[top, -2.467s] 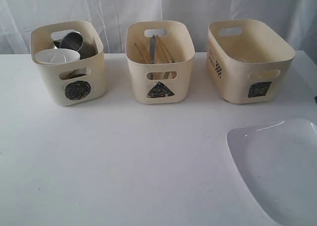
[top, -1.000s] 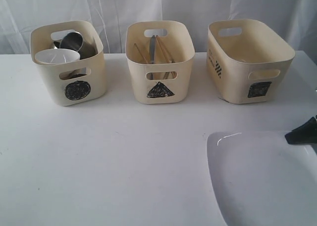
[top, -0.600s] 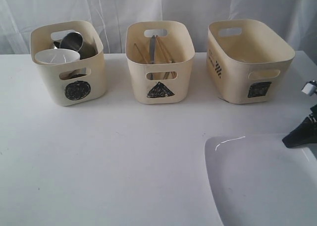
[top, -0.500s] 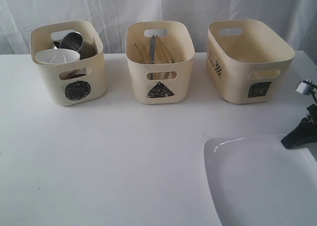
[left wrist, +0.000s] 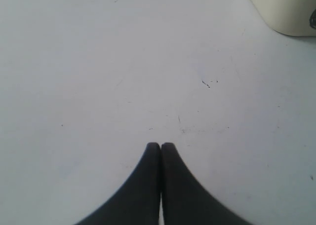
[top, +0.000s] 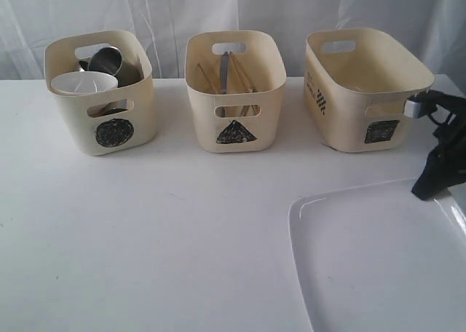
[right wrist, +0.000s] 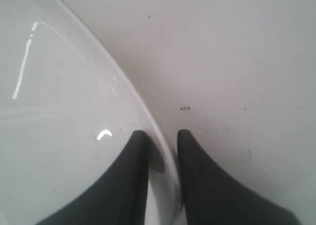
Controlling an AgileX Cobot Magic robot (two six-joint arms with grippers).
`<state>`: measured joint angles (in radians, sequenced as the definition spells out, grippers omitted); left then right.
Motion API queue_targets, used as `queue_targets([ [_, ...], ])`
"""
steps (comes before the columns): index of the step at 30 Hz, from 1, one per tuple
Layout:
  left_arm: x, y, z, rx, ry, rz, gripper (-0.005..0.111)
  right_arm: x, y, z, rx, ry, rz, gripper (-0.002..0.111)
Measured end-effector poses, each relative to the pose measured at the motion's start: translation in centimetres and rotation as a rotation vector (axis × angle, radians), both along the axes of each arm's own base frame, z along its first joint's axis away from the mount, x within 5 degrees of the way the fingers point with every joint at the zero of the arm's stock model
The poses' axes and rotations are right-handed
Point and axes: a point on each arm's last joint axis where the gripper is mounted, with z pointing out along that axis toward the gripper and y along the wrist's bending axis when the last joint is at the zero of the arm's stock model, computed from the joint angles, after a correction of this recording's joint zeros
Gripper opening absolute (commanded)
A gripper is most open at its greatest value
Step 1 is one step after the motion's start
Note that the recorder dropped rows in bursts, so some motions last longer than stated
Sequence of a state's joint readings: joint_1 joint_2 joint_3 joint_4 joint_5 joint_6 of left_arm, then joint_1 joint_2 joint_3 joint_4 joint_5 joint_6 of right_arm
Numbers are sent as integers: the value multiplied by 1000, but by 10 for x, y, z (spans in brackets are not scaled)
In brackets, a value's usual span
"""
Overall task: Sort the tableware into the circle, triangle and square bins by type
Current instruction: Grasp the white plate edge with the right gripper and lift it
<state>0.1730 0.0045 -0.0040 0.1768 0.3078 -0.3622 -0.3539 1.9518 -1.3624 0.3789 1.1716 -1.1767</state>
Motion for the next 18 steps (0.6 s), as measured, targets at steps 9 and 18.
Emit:
queue_targets([
  [9,0,0,0,0,0,0,0,-6,25,57,-66,-167,44,0],
  [18,0,0,0,0,0,0,0,-37,44,126,-90,-344,65,0],
])
